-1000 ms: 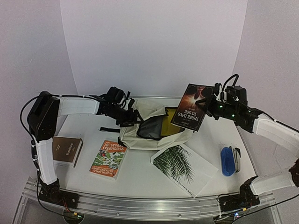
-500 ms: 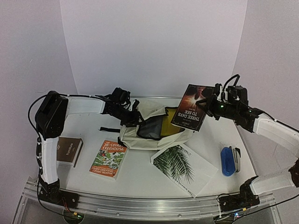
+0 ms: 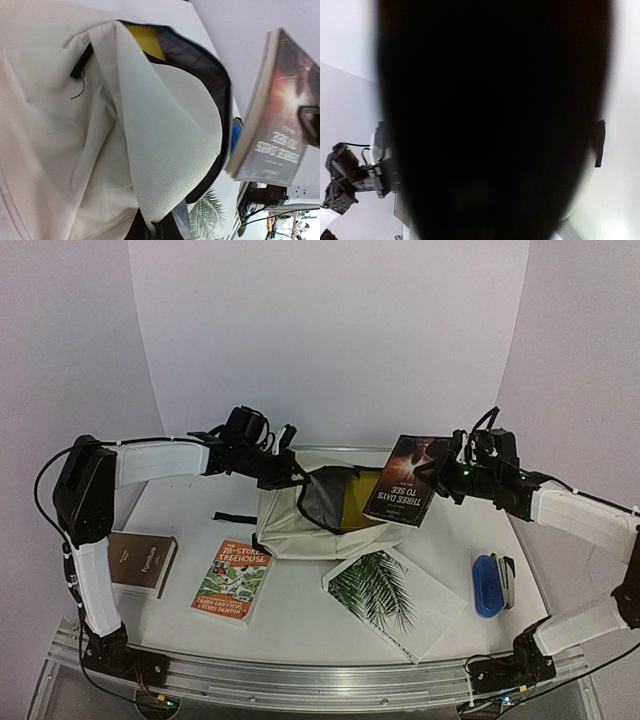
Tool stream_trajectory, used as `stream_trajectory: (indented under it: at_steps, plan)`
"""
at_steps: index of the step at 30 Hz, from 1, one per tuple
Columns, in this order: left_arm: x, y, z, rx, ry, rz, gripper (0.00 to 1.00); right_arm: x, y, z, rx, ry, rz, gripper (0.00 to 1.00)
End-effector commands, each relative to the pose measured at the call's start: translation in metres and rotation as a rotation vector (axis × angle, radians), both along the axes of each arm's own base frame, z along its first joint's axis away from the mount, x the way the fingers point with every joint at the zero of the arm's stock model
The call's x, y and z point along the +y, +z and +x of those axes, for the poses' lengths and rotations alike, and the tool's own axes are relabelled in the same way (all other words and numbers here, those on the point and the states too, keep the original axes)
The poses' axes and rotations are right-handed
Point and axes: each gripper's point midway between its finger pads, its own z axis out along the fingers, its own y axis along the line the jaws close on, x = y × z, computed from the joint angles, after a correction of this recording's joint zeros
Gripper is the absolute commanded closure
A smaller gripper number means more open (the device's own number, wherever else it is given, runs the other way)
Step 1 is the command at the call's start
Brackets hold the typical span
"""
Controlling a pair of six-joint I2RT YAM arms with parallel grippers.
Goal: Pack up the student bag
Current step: Place the book in the student bag.
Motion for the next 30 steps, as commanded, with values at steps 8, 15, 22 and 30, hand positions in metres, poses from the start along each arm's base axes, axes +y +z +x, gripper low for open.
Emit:
stream_trajectory:
  at_steps: [8,15,22,30]
  plan:
    - [0.003,0.116,-0.011,-0.194,0.001,-0.206,1.00,0.022,0.010,0.055,-0.049,-0.015,0.063,1.00]
    - [-0.002,0.122,-0.011,-0.201,-0.025,-0.219,1.00,0.043,-0.017,0.076,0.013,0.036,0.075,1.00]
    - [-0.004,0.125,-0.009,-0.211,-0.027,-0.232,1.00,0.062,-0.046,0.092,0.110,0.091,0.092,1.00]
    - [0.004,0.116,0.003,-0.211,0.045,-0.161,1.00,0.060,-0.084,0.070,0.208,0.075,0.050,1.00]
